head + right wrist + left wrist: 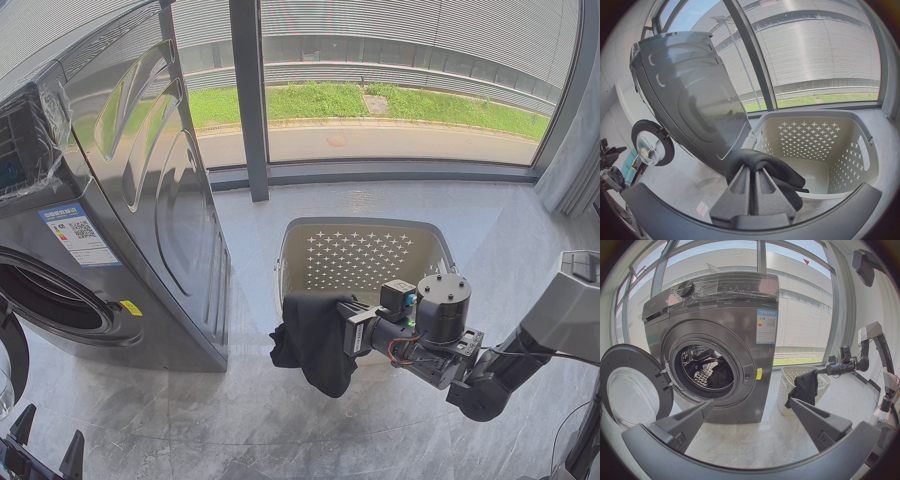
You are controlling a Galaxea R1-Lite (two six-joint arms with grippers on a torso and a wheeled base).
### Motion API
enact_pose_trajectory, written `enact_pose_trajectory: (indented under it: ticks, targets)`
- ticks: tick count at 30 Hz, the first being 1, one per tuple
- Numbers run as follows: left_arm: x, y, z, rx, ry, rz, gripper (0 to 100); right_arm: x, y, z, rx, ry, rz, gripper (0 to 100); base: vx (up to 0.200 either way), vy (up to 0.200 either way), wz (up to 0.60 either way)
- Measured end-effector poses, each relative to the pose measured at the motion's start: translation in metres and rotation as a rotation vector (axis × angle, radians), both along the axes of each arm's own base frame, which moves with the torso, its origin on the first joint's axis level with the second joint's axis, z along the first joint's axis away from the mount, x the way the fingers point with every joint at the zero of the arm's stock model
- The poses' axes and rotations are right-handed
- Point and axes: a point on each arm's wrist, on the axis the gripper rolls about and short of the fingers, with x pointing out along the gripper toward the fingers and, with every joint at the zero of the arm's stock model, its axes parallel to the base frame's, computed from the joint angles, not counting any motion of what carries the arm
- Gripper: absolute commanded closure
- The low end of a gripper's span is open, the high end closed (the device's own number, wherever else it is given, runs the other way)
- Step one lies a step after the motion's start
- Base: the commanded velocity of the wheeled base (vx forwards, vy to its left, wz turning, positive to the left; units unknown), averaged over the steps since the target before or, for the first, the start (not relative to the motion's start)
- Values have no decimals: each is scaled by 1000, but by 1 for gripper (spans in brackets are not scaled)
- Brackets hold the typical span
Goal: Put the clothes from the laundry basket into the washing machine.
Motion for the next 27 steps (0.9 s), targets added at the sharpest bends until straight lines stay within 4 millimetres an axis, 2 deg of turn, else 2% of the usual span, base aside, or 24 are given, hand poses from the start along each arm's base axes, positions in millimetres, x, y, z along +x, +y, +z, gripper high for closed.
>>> enact_pose_trajectory:
  ticks: [6,13,18,27]
  targets:
    - [0,0,0,0,0,0,0,-26,-11,36,56,-64,25,100,0,0,0]
    - [0,0,0,-3,0,0,0,-66,-39,81,134,-160,54,100,0,0,0]
    - [0,0,0,-10,0,1,0,-84,-55,98,152,-223,67,100,-160,0,0]
    - [0,0,0,-18,1,4,0,-92,-64,109,182,-258,65,100,-200,0,0]
